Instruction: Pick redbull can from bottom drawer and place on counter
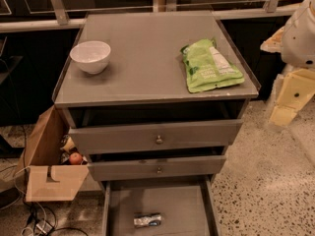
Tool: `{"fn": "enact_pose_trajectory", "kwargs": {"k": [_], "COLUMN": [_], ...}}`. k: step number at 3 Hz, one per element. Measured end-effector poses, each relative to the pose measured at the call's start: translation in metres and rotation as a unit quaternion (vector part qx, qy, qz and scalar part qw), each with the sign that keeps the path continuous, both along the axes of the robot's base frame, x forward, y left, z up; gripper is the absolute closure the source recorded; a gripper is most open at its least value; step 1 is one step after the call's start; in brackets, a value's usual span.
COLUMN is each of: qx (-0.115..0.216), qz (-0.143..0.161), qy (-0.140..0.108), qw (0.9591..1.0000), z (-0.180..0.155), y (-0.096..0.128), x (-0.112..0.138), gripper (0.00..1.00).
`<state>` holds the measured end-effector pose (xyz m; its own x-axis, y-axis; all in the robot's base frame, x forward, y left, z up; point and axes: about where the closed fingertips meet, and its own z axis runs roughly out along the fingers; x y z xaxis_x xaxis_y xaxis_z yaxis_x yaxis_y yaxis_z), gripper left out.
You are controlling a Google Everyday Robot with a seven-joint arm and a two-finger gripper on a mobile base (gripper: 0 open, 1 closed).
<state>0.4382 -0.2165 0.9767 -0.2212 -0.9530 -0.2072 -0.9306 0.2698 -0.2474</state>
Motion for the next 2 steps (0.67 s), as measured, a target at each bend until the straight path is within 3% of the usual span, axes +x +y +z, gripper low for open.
{"fn": "enact_pose_trajectory", "kwargs": {"k": [1,2], "qx": [0.000,-0.001], "qz": [0.000,0.006], "qy": [0.000,0.007], "qw": [1.0000,1.0000], "z": [0.000,-0.023], "y": [0.000,0.011], "x": [0.000,-0.008], "gripper": [0.00,0.00]}}
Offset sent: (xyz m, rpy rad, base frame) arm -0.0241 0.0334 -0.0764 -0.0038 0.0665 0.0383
